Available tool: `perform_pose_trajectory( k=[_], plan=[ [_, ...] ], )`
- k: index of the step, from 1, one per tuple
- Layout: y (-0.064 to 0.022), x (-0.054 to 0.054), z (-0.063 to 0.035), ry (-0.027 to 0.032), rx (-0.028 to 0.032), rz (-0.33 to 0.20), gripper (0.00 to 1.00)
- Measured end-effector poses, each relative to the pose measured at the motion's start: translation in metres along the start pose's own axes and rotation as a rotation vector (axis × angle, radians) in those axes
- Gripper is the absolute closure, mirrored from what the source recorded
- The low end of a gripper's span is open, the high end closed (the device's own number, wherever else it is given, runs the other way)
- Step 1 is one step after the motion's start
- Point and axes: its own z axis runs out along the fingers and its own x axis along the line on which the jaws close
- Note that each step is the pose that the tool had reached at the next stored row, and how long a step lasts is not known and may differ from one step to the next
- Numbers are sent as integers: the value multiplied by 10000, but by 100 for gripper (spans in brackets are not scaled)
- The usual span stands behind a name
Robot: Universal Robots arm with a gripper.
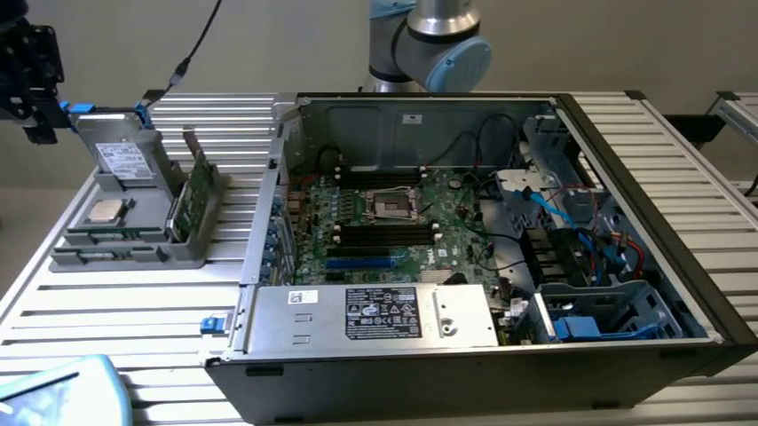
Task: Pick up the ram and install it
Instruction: 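Pick up the ram and move it above insertion slot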
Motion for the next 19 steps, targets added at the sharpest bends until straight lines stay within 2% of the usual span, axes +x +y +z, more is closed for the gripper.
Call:
perform_pose_trajectory(
  k=[15, 17, 19],
  plan=[
    [-14, 18, 272, 3, 7, -171, 63],
    [-15, 22, 306, -8, 15, -206, 63],
    [-15, 25, 327, -47, 39, -249, 63]
  ],
)
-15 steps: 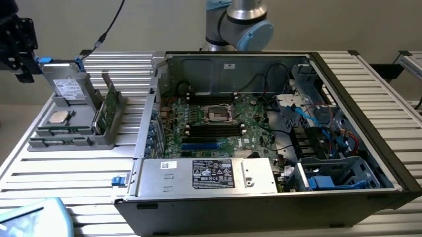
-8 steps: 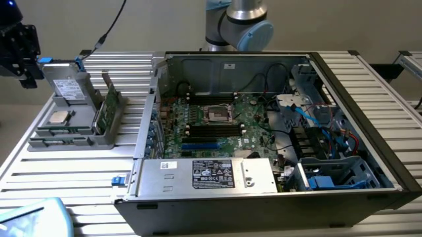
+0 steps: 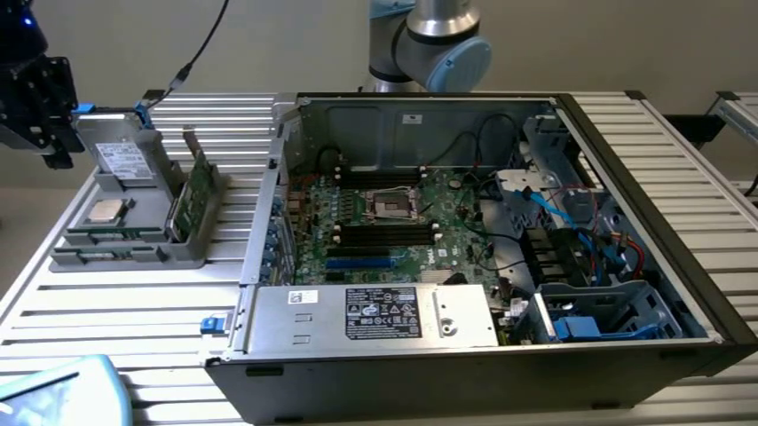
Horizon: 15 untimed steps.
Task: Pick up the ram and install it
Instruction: 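Pick up the ram and move it above insertion slot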
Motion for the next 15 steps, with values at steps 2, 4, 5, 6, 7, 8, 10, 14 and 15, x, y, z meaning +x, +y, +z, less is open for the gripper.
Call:
perform_pose_trajectory(
  k=[2, 4, 5, 6, 7, 8, 10, 14, 15],
  plan=[
    [0, 4, 24, -49, 23, -42, 63],
    [2, 20, 57, -84, 30, -68, 63],
    [3, 36, 75, -88, 31, -80, 63],
    [4, 54, 95, -90, 32, -96, 63],
    [4, 74, 114, -91, 31, -117, 63],
    [4, 95, 135, -92, 31, -137, 63],
    [4, 140, 171, -92, 14, -179, 63],
    [3, 231, 267, -89, -18, -305, 63],
    [2, 244, 284, -87, -19, -326, 63]
  ],
)
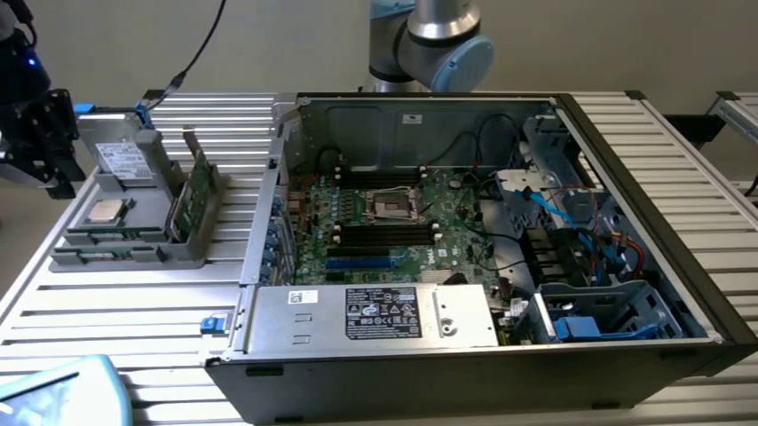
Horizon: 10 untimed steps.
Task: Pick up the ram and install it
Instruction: 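Pick up the ram and move it above insertion slot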
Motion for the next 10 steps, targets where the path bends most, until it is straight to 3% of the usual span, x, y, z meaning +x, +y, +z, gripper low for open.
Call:
perform_pose_trajectory(
  k=[5, 10],
  plan=[
    [-3, 52, 93, 4, 1, -76, 63],
    [-66, 103, 182, 7, 5, -141, 63]
  ],
)
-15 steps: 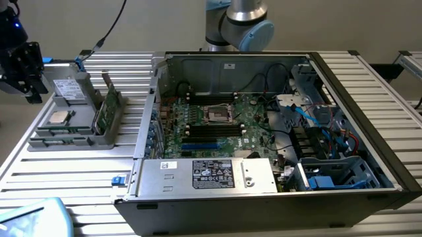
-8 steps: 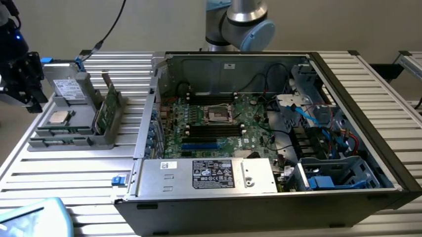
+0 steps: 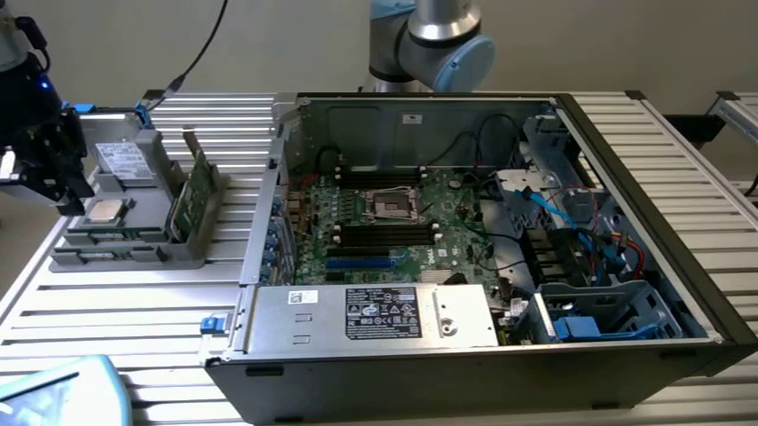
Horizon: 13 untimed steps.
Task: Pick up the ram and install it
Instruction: 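Pick up the ram and move it above insertion slot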
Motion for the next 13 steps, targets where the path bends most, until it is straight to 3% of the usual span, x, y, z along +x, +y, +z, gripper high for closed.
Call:
perform_pose_trajectory(
  k=[13],
  plan=[
    [-55, 36, 235, -8, 4, -48, 63]
  ],
)
